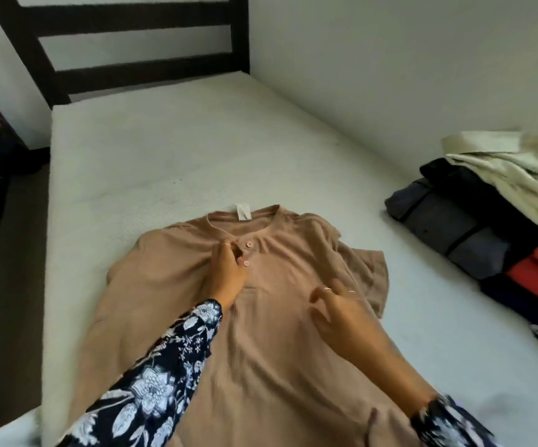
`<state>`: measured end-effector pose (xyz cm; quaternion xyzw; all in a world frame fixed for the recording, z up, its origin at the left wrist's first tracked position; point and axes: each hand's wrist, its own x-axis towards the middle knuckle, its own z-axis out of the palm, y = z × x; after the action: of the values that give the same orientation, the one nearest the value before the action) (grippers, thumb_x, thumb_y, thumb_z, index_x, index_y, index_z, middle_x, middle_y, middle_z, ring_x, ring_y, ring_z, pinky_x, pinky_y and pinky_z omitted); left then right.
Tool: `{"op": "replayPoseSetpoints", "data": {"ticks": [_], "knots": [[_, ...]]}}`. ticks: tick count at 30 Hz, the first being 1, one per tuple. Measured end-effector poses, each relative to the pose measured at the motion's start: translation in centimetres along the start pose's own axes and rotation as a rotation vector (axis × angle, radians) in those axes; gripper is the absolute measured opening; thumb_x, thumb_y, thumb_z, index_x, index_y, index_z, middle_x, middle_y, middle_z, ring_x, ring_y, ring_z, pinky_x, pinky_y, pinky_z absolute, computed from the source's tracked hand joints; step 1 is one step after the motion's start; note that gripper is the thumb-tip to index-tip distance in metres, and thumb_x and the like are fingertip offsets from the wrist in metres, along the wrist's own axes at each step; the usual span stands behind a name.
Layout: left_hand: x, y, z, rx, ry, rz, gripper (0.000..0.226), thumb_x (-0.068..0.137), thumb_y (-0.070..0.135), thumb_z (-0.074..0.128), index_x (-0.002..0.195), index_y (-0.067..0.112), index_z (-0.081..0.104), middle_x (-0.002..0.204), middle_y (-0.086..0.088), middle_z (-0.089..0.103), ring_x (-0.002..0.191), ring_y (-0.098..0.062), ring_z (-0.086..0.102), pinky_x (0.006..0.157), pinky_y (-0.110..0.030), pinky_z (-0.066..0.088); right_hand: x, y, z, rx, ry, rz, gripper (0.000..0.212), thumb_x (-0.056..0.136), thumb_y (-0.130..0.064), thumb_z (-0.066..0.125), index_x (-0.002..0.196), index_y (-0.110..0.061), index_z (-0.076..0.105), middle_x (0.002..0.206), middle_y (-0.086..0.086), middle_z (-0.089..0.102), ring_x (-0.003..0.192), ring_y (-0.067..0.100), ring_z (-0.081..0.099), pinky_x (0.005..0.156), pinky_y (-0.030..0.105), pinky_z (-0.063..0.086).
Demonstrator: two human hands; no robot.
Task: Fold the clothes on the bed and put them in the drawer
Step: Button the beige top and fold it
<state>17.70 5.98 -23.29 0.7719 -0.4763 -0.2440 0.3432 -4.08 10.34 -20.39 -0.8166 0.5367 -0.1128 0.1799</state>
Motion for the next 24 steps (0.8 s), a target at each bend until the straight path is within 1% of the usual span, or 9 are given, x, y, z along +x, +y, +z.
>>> {"op": "replayPoseSetpoints", "data": {"ticks": [4, 8, 9, 11, 13, 17, 19, 22, 24], "knots": [[-2.9, 4.0, 1.0, 0.272, 0.169, 0.179, 0.037, 0.095, 0.016, 0.051, 0.131, 0.004, 0.048, 0.137, -0.015, 0.043, 0.122, -0.028, 0.044, 0.102, -0.039, 0.039, -8.8, 1.7, -4.6, -0.255, 0.058, 0.346, 0.041, 0.098, -0.044, 0.04, 0.129, -0.018, 0.046, 0.133, 0.001, 0.04, 0.121, 0.023, 0.041, 0.098, 0.031, 0.039], [-5.2, 9.9, 4.9, 0.422, 0.022, 0.418, 0.032, 0.098, 0.031, 0.047, 0.121, 0.01, 0.057, 0.14, -0.01, 0.042, 0.123, -0.022, 0.044, 0.102, -0.037, 0.038, -14.2, 3.1, -6.3, -0.369, -0.132, 0.514, 0.064, 0.093, -0.065, 0.032, 0.123, -0.014, 0.058, 0.138, 0.008, 0.041, 0.136, 0.028, 0.03, 0.109, 0.033, 0.024], [-6.1, 11.3, 6.1, 0.452, -0.015, 0.459, 0.034, 0.098, 0.034, 0.047, 0.12, 0.011, 0.057, 0.14, -0.01, 0.041, 0.124, -0.023, 0.043, 0.102, -0.038, 0.04, -15.3, 3.0, -6.1, -0.361, -0.136, 0.492, 0.067, 0.091, -0.066, 0.033, 0.115, -0.012, 0.065, 0.132, 0.01, 0.049, 0.133, 0.03, 0.037, 0.108, 0.034, 0.02], [-7.8, 13.6, 8.7, 0.542, -0.094, 0.475, 0.041, 0.096, 0.041, 0.047, 0.124, 0.012, 0.057, 0.147, -0.01, 0.034, 0.135, -0.028, 0.033, 0.106, -0.044, 0.038, -17.3, 2.6, -5.6, -0.361, -0.091, 0.39, 0.069, 0.077, -0.069, 0.043, 0.073, -0.007, 0.074, 0.089, 0.013, 0.067, 0.096, 0.035, 0.064, 0.095, 0.039, 0.027], [-8.9, 14.6, 11.2, 0.652, -0.162, 0.416, 0.05, 0.095, 0.046, 0.047, 0.131, 0.011, 0.053, 0.149, -0.011, 0.028, 0.138, -0.03, 0.028, 0.107, -0.045, 0.036, -18.9, 1.9, -4.5, -0.334, -0.042, 0.356, 0.063, 0.051, -0.068, 0.056, 0.05, -0.006, 0.067, 0.058, 0.01, 0.062, 0.064, 0.033, 0.066, 0.087, 0.044, 0.031], [-9.6, 13.8, 14.8, 0.784, -0.24, 0.25, 0.06, 0.096, 0.045, 0.04, 0.143, 0.007, 0.038, 0.148, -0.016, 0.029, 0.133, -0.032, 0.033, 0.103, -0.043, 0.036, -20.7, 0.0, -3.3, -0.229, 0.062, 0.213, 0.024, 0.058, -0.037, 0.058, 0.06, -0.016, 0.068, 0.059, 0.003, 0.059, 0.061, 0.028, 0.065, 0.085, 0.041, 0.036], [-9.4, 13.5, 15.3, 0.896, -0.263, 0.335, 0.047, 0.095, 0.035, 0.046, 0.138, 0.016, 0.045, 0.143, -0.018, 0.035, 0.13, -0.033, 0.037, 0.1, -0.042, 0.039, -20.7, -0.7, -4.4, -0.049, 0.038, 0.227, 0.03, 0.066, -0.034, 0.04, 0.067, -0.02, 0.066, 0.072, -0.003, 0.059, 0.068, 0.022, 0.065, 0.067, 0.028, 0.036], [-8.5, 13.9, 14.8, 1.0, -0.278, 0.502, 0.036, 0.098, 0.023, 0.044, 0.134, 0.02, 0.05, 0.132, -0.018, 0.05, 0.117, -0.031, 0.053, 0.088, -0.039, 0.049, -20.9, -0.7, -4.8, 0.094, 0.085, 0.202, 0.046, 0.07, -0.041, 0.019, 0.103, -0.032, 0.048, 0.112, -0.015, 0.049, 0.104, 0.011, 0.054, 0.051, 0.025, 0.028], [-8.1, 14.4, 14.0, 0.929, -0.271, 0.49, 0.031, 0.098, 0.015, 0.044, 0.126, 0.009, 0.057, 0.125, -0.016, 0.058, 0.11, -0.028, 0.06, 0.085, -0.036, 0.052, -21.6, -0.6, -5.3, 0.196, 0.227, 0.165, 0.032, 0.07, -0.04, 0.029, 0.098, -0.032, 0.042, 0.103, -0.018, 0.049, 0.086, 0.004, 0.054, 0.05, 0.02, 0.031]]}}
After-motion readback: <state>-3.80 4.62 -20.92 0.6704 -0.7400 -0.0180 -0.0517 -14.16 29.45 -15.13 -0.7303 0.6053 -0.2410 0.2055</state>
